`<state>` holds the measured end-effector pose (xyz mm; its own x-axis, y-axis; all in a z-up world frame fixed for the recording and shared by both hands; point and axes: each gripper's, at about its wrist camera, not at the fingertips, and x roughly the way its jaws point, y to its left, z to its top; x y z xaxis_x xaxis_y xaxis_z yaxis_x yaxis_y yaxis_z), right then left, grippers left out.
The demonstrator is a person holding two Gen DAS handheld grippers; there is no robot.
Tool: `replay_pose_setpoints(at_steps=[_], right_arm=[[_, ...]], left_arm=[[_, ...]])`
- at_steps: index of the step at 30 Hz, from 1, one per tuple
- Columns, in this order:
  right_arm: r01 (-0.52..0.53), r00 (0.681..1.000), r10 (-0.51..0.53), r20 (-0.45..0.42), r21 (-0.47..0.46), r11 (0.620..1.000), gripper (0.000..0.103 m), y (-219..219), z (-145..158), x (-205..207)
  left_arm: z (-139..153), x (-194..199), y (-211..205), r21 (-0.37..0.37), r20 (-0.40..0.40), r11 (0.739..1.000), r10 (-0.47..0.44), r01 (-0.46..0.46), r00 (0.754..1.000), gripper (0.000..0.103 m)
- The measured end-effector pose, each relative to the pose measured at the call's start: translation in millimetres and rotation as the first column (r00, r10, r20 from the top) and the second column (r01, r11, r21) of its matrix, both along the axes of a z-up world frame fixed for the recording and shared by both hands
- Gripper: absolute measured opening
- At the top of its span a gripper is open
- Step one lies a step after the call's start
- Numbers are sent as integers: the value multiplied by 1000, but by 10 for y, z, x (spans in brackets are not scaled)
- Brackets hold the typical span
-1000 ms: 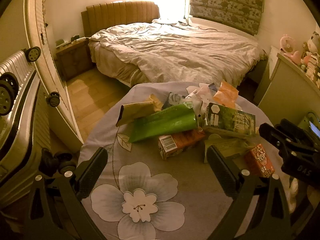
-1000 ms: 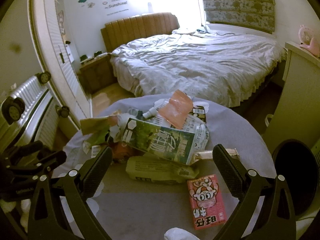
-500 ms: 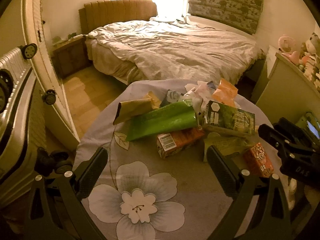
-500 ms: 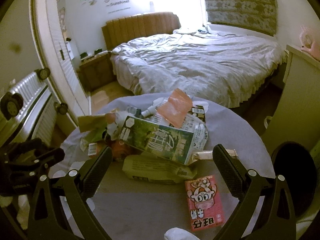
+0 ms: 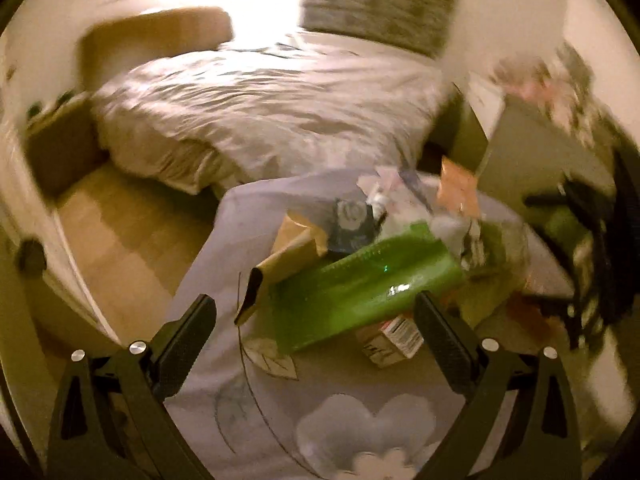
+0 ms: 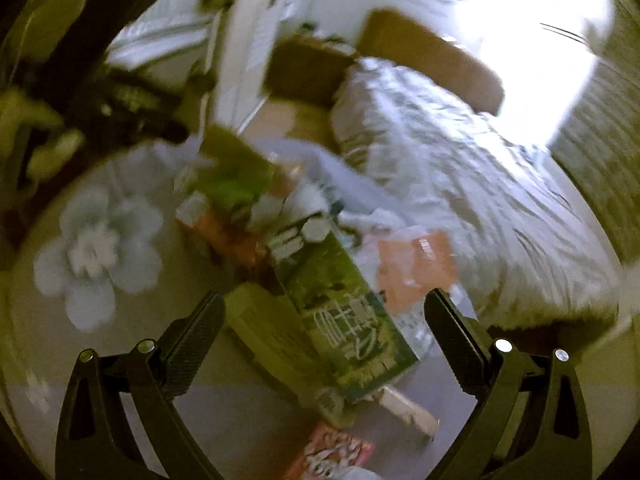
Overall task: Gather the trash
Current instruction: 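Grasp the brown paper bag with left tool while right tool grasps green carton, then carry both items to the black bin and open both tools over it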
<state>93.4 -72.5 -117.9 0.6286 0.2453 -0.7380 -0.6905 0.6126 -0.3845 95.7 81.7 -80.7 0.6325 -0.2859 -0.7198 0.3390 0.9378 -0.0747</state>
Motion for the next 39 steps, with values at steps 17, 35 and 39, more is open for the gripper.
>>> replay_pose_setpoints(at_steps=[17,35,39], right_arm=[[93,982,-75,-171,104,990,61,-62,-140,419],[340,940,-242,-239,697,631,52,-1230,693,-221],[464,869,-399,-292,760,455,52,-2039,711,-466]], left_arm=[[-564,827,286,-124,-226,988,59,-89,972,17],[663,43,-556,-303,32,951,-51,59,998,6],[746,27,-1300,-364,30,911,-195,193,980,6]])
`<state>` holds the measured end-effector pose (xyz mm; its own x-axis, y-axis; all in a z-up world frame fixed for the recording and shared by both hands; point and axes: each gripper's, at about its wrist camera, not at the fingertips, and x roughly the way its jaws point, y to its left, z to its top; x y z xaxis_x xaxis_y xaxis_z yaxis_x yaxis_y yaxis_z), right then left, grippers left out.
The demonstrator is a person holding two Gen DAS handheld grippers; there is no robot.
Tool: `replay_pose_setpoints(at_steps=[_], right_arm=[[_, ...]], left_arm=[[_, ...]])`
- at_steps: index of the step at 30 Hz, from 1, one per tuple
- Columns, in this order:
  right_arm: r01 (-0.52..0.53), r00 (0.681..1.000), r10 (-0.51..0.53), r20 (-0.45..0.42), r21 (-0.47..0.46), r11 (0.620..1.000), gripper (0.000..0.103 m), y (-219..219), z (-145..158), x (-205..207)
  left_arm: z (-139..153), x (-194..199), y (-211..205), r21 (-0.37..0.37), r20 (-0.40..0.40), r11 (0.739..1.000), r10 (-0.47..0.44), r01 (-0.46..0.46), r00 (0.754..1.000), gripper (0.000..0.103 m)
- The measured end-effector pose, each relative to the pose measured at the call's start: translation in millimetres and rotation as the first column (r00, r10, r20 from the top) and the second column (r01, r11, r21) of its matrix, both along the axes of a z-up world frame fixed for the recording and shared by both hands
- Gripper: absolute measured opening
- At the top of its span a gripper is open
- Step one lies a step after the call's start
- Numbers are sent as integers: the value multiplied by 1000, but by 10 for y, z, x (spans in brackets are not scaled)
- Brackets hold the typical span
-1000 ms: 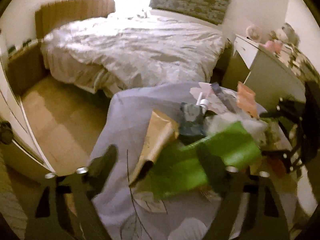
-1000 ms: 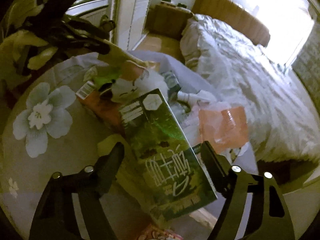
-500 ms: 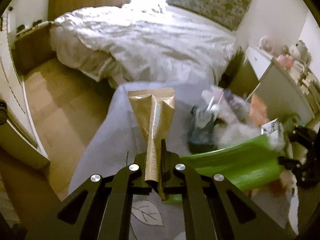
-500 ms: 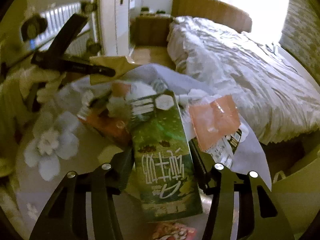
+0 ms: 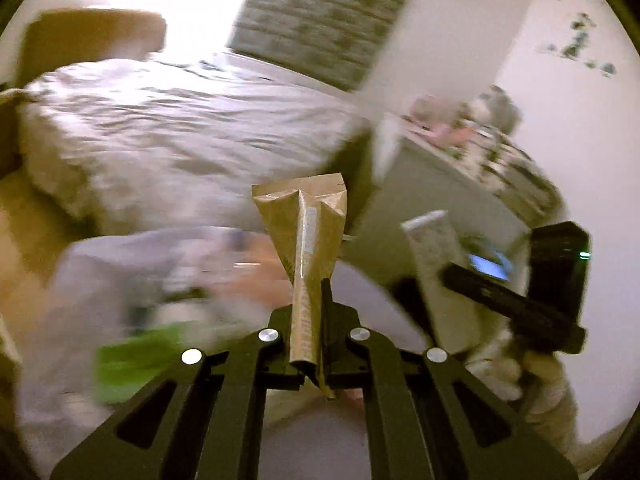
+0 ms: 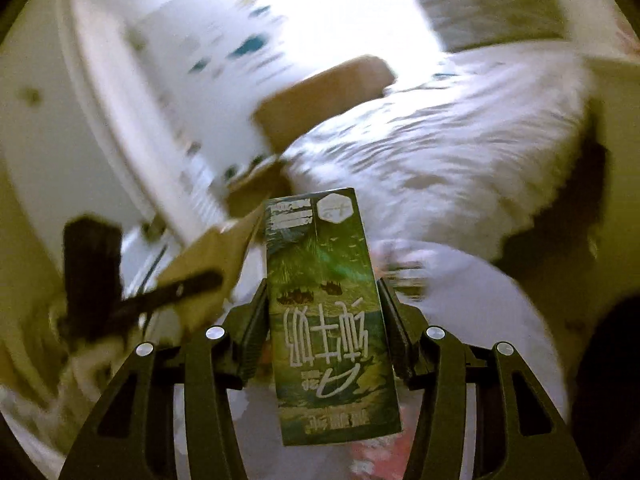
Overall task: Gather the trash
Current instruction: 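Carry both items to the black bin and open both tools over it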
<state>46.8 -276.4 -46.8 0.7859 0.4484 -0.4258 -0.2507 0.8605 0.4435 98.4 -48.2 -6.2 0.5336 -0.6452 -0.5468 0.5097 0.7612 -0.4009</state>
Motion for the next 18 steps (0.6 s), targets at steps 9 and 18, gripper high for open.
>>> replay_pose_setpoints(at_steps=[9,18], right_arm=[[399,913,-392,-110,41,916,52,-1550,-439,-496],[554,806,-518,-286,56,831,52,-2295,-1326,-604]], left_arm=[[-467,178,-1790,-39,-114,965,-263,261,958,6],[-1156,207,-2853,59,-253,919,-363,389,897,6]])
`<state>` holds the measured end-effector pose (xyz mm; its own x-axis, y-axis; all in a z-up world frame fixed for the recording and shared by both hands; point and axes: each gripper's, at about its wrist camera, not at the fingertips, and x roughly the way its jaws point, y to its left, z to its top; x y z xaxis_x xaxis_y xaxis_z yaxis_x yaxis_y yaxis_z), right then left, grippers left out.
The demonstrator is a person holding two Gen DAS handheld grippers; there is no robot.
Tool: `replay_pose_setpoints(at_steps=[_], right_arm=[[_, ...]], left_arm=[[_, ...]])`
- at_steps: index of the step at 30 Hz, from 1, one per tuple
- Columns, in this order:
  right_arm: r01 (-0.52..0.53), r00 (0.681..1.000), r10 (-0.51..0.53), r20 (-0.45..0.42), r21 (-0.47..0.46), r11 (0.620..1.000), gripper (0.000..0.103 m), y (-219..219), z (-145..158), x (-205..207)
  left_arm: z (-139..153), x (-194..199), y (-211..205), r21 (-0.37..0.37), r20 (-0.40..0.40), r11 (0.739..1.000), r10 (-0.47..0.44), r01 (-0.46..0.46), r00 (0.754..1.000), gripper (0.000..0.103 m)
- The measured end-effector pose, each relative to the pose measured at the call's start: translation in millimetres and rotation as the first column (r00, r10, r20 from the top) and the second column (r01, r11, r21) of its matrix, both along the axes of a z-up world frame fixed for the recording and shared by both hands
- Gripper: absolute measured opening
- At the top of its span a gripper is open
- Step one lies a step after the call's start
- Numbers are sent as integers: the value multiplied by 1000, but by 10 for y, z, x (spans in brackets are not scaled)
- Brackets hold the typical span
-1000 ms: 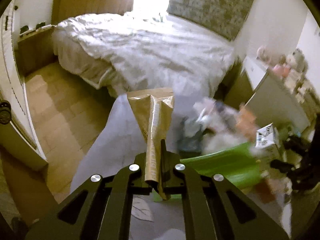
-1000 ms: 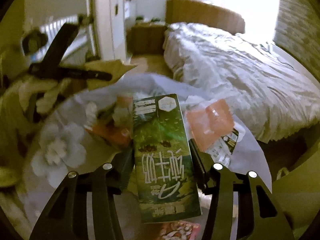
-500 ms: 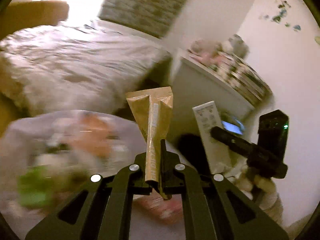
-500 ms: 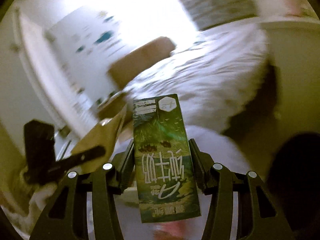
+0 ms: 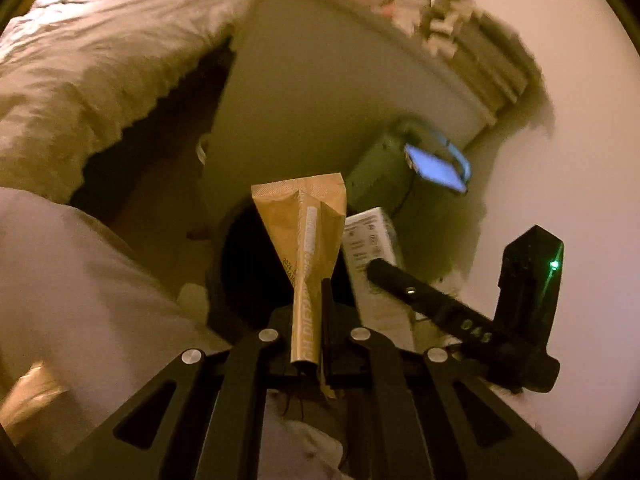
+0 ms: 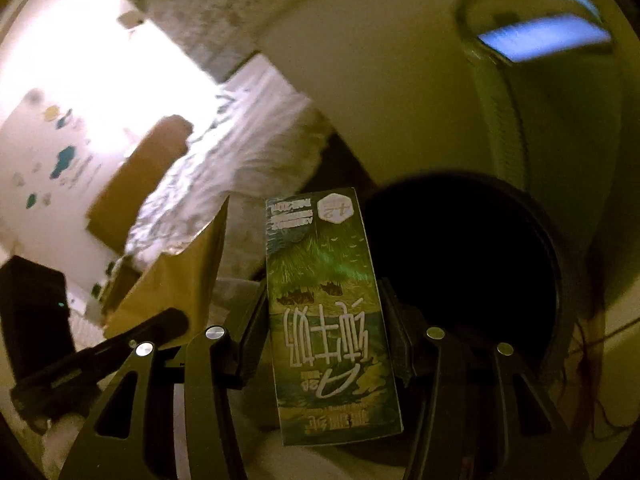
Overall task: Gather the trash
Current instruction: 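Carry both items to the black bin and open both tools over it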
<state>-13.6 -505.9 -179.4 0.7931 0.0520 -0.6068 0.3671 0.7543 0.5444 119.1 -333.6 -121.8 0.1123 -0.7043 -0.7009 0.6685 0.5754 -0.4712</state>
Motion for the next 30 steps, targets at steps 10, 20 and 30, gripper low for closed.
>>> replay_pose_setpoints(at_steps=[10,20,30], right_arm=[[34,996,-30,-82,45,998,53,-106,-346,46],[45,996,-43,-79,27,999,75,-38,-186,68],[-2,1000,2,-11,0,1000,76,218,210,64]], left_arm=[[-341,-44,-455,104,-37,993,-59,63,998,7],[-173,-79,-285,78,20,997,1,-2,1000,76],[343,-291,331,1,126,998,63,-64,990,77]])
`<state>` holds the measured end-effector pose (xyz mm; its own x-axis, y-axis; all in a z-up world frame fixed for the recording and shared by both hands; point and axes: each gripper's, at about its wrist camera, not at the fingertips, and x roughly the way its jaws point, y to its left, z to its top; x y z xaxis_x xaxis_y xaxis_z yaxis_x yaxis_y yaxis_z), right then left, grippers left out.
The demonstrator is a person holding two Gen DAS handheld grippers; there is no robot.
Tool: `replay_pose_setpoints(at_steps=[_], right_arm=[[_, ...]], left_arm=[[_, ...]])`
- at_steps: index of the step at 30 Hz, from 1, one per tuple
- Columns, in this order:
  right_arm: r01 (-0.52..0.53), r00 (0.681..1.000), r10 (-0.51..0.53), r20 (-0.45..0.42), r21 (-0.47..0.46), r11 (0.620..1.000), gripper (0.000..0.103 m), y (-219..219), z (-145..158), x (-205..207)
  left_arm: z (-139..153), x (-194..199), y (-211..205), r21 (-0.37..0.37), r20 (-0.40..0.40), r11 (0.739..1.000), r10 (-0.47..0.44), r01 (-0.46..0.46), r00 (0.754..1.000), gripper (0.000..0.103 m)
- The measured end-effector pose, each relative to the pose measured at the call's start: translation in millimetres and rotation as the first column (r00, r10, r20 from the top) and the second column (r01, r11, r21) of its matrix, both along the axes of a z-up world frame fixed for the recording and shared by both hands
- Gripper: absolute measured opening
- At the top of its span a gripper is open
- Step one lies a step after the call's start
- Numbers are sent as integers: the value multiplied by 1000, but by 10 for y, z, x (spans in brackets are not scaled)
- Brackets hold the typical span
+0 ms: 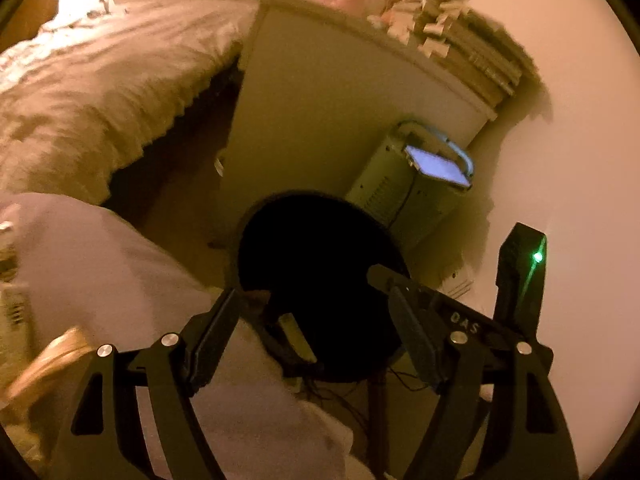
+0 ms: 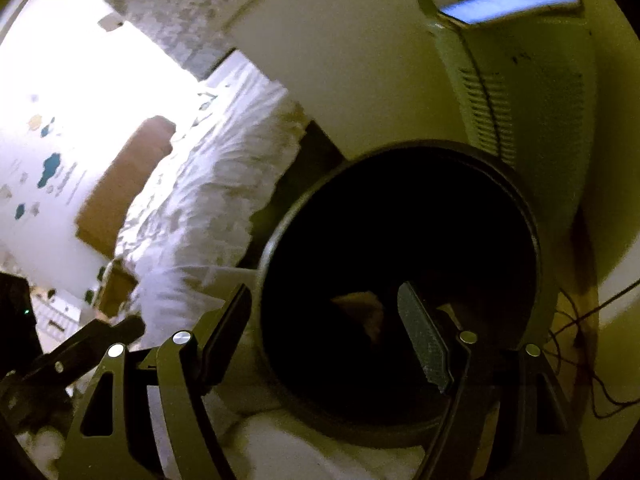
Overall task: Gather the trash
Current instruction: 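Carry both items to the black bin and open both tools over it, then grasp the green bag with left tool while right tool grasps orange snack bag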
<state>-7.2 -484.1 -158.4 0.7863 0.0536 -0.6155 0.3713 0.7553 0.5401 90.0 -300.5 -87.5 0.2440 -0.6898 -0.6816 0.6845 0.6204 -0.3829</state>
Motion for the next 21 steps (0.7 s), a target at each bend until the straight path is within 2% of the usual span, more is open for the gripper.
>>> replay_pose_setpoints(at_steps=[5,9,12,16,19,21], right_arm=[[-96,994,98,38,-44,994,77,386,283,150],[-211,975,216,52,-90,973,77,832,492,362],[-307,948,314,46,-122,944,77,1229,610,558],[-415,905,424,38,-138,899,77,1692,743,821],[-490,866,500,27,-157,857,77,2059,852,1050],[-530,841,540,13,-180,829,77,2334,927,1235]], left_arm=[[238,-127,514,-16,92,997,77,-76,993,78],[378,-141,1074,-18,163,983,185,-184,969,78],[427,-96,1647,-19,214,955,294,-297,931,80],[405,-34,2291,13,288,911,391,-412,874,83],[286,45,2666,89,355,881,408,-464,841,85],[203,107,2838,132,382,870,398,-475,834,85]])
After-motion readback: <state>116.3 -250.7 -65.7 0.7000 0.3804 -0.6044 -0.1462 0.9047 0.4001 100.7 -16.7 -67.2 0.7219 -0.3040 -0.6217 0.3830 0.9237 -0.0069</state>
